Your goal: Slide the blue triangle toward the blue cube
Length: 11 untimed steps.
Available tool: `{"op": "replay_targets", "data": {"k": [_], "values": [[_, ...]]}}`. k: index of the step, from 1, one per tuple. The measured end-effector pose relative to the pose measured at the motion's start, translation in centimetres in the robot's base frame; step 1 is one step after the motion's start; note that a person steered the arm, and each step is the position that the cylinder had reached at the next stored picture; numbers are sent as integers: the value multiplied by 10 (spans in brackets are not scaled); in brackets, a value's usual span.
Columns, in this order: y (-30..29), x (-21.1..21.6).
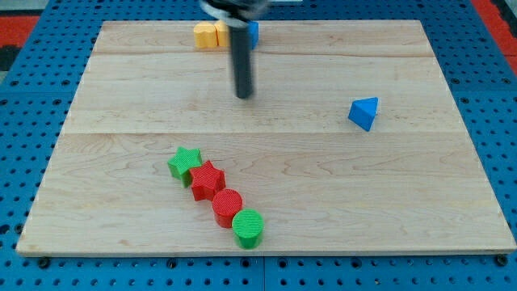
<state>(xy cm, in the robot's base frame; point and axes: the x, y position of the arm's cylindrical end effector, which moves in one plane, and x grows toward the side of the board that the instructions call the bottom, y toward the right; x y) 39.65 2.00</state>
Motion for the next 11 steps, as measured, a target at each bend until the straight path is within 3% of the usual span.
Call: {"op": "replay_targets", "data": {"k": [1, 2, 3, 4, 6, 8, 9, 11], "values": [[21, 57], [122, 59], [132, 37], [75, -23], [106, 7], [113, -113], [94, -153], [120, -70]]}}
